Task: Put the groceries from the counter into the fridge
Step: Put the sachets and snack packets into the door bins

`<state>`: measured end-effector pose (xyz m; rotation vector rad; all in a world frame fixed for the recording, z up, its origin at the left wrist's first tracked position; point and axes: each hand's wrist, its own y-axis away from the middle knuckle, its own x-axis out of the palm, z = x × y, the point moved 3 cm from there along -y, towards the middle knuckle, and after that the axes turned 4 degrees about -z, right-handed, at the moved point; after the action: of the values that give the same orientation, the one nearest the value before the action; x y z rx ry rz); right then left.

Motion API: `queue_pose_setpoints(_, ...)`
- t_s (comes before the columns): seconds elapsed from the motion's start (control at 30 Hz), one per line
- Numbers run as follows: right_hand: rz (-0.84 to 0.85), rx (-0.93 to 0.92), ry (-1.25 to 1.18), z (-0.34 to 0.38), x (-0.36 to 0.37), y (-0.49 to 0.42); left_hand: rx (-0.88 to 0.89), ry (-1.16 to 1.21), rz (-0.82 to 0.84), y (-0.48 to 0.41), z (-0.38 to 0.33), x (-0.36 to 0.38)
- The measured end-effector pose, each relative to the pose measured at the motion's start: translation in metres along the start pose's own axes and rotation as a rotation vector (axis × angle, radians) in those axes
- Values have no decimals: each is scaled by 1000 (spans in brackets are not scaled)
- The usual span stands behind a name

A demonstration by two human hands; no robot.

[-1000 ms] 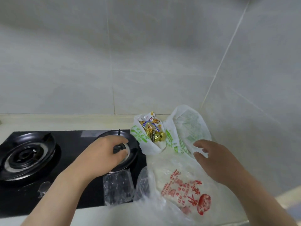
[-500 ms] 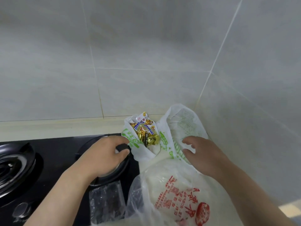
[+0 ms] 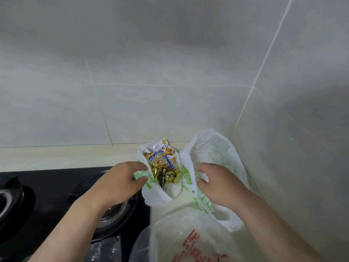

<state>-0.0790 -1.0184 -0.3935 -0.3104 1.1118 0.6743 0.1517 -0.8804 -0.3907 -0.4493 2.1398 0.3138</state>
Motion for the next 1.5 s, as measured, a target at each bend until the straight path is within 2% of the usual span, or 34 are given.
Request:
queue_pose_setpoints(0.33,44,-69,11,-13,13,-53,-24,1,-32,-47,5,32)
queue_pose_setpoints(0.63,159,-151,-10,-13,45,-99,-54,135,46,-96,20,66)
queue_pose_setpoints(0.93,262,-171,-17,-18,107,-155,-169,207,108,-139,54,116)
queue_pose_setpoints(1.17,316,-172,83,-33,147,-173,-160,43,164,-149,77,144)
queue_pose_setpoints(1.27,321,-185,101,-38,156,-175,-175,18,139,-151,83,150)
queue_pose_setpoints(1.37,310,-201,111,-40,160,-177,-165,-103,101,-156,85,154)
queue_pose_setpoints(1.5,277,-232,157,-43,169,-177,-133,-157,118,-159,81,159)
